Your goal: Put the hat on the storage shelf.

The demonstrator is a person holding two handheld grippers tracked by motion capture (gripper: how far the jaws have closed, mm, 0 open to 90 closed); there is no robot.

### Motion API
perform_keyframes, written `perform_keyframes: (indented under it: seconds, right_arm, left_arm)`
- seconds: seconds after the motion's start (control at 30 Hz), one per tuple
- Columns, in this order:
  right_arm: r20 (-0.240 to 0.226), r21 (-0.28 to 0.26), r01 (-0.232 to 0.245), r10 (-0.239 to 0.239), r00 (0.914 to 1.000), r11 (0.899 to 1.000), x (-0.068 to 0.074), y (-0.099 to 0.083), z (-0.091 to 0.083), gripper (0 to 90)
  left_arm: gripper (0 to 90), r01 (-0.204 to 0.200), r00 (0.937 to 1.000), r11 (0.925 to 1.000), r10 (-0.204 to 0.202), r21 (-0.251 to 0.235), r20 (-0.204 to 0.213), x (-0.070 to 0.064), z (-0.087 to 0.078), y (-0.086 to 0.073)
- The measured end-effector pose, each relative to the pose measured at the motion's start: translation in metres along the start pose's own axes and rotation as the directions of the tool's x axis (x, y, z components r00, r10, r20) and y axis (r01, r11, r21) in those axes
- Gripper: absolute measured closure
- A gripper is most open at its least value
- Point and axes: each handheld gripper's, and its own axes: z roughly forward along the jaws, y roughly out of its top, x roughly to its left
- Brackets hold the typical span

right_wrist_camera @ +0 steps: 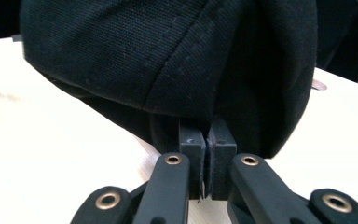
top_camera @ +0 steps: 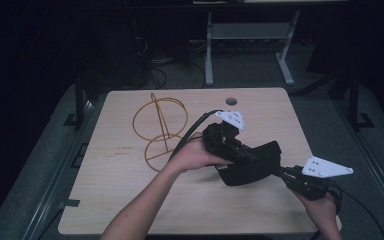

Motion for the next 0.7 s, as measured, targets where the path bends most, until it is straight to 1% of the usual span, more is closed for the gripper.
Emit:
perform_keyframes:
  seconds: [0.2,0.3,0.33,0.37,0.5,0.53,0.57,0.6,0.7]
  right_arm:
    - [-0.025,-0.020,-0.019,0.018,0.9995,1.000,-0.004,0.009,-0.007,88.5]
    - [-0.028,-0.020,-0.020,0.019,0.9994,1.000,-0.005,0.014,-0.009,88.6]
    - [-0.030,-0.024,-0.020,0.019,0.9994,1.000,-0.005,0.016,-0.010,88.7]
    - [-0.028,-0.024,-0.017,0.017,0.9995,1.000,-0.005,0.017,-0.010,88.6]
    - [-0.027,-0.021,-0.027,0.026,0.9993,0.999,-0.008,0.022,-0.014,88.8]
    - [-0.027,-0.021,-0.027,0.026,0.9993,0.999,-0.008,0.022,-0.014,88.8]
    - [-0.035,-0.011,-0.033,0.032,0.9989,0.999,-0.010,0.023,-0.015,88.8]
    - [-0.036,-0.013,-0.032,0.031,0.9989,0.999,-0.011,0.024,-0.015,88.8]
    - [-0.045,-0.014,-0.052,0.051,0.9977,0.999,-0.013,0.027,-0.017,88.8]
  left_arm:
    - [67.2,-0.005,0.9990,0.9999,0.005,-0.012,-0.044,-0.002,-0.009,-0.001]
    - [64.5,-0.007,0.9977,0.9999,0.006,-0.014,-0.067,-0.004,-0.013,-0.002]
    - [62.7,-0.007,0.9977,0.9999,0.006,-0.014,-0.067,-0.004,-0.013,-0.002]
    - [59.3,-0.006,0.9961,0.9997,0.004,-0.023,-0.088,-0.005,-0.016,-0.002]
    - [50.8,-0.010,0.9933,0.9996,0.007,-0.026,-0.116,-0.007,-0.025,-0.005]
    - [49.9,-0.010,0.9933,0.9996,0.007,-0.026,-0.116,-0.007,-0.025,-0.005]
    - [49.1,-0.014,0.9921,0.9998,0.012,-0.015,-0.124,-0.009,-0.028,-0.007]
    - [48.2,-0.016,0.9916,0.9998,0.014,-0.015,-0.129,-0.010,-0.029,-0.009]
    - [47.6,-0.026,0.9907,0.9994,0.023,-0.022,-0.134,-0.015,-0.034,-0.013]
